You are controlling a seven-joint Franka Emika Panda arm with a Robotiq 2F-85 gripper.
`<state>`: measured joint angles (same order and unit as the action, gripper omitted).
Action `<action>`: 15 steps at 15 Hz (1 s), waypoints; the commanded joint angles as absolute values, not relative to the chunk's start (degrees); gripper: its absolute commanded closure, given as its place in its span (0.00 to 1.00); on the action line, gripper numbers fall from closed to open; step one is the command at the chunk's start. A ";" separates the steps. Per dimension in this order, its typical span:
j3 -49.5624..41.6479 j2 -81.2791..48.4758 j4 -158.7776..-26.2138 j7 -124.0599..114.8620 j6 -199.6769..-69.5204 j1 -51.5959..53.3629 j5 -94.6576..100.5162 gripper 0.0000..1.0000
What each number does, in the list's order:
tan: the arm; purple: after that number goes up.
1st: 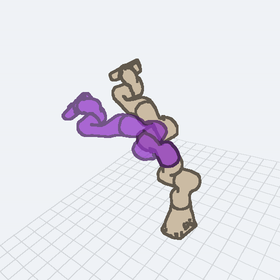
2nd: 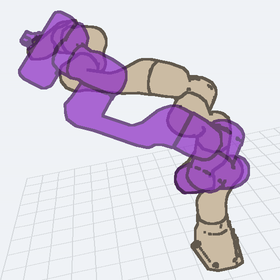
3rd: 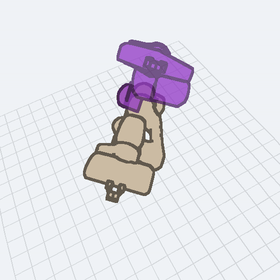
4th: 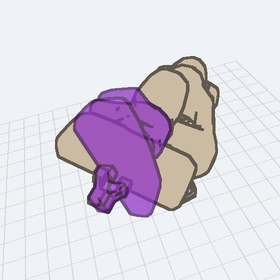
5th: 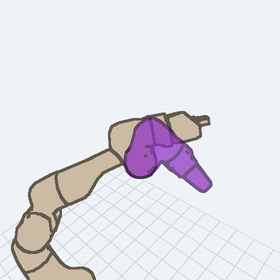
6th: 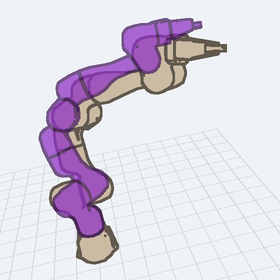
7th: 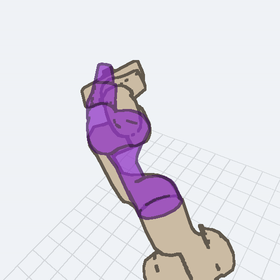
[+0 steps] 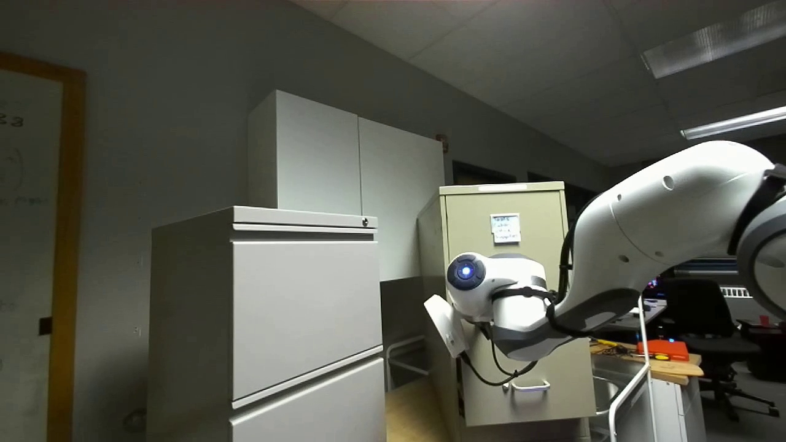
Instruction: Close the bottom drawer of the beige file cabinet
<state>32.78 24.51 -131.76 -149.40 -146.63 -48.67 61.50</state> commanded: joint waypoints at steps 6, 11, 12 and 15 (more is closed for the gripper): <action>59.90 30.66 -127.12 -149.39 -149.10 -76.56 58.98 1.00; 73.47 35.96 -125.20 -149.40 -150.86 -89.69 56.01 1.00; 76.28 35.68 -124.42 -149.40 -151.08 -91.88 56.17 1.00; 85.12 35.83 -121.68 -149.40 -152.36 -99.39 56.00 1.00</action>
<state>76.31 37.88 -126.70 -149.40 -148.28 -89.75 56.32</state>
